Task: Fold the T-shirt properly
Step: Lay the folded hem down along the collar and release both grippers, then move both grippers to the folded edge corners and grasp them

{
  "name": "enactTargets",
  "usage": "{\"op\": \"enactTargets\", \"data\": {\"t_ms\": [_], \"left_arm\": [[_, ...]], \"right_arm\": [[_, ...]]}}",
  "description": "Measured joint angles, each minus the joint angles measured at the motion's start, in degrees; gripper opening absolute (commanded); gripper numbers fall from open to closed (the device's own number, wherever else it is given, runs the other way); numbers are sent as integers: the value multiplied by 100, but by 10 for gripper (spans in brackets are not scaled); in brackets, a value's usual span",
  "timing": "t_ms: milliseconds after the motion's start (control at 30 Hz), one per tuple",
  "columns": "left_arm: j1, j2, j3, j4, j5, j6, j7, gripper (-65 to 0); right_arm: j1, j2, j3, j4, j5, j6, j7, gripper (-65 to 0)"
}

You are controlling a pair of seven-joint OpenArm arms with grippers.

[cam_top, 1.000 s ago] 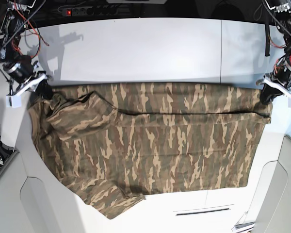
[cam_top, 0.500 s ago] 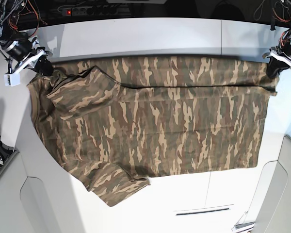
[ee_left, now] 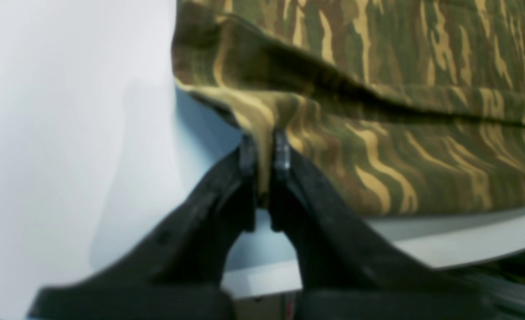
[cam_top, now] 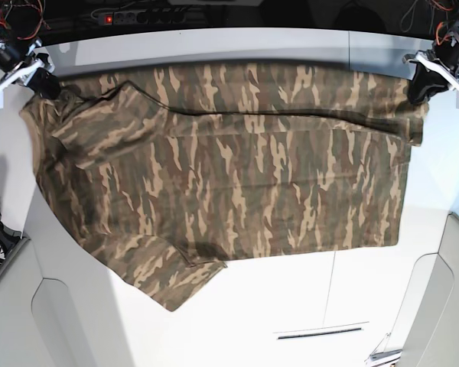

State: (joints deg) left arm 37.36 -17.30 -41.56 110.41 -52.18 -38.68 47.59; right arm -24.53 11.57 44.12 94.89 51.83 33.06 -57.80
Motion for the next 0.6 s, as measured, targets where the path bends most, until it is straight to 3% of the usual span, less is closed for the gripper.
{"op": "enactTargets", "data": {"t_ms": [333, 400, 467, 500, 600], "left_arm": [[138, 111, -2, 234, 90, -22, 20, -650], [136, 109, -2, 236, 114, -17, 50, -531], [138, 109, -4, 236, 131, 7, 155, -416], [138, 109, -4, 236, 142, 7, 221, -389], [136, 107, -7, 236, 155, 7, 256, -383]], "right_arm": [[-188, 0, 205, 0, 2, 0, -85, -650], [-184, 0, 205, 0, 2, 0, -81, -650], [-181, 2, 205, 0, 0, 0, -79, -540], [-177, 4, 219, 0, -4, 0, -55, -476], [-144, 103, 334, 0, -9, -2, 35, -384]]}}
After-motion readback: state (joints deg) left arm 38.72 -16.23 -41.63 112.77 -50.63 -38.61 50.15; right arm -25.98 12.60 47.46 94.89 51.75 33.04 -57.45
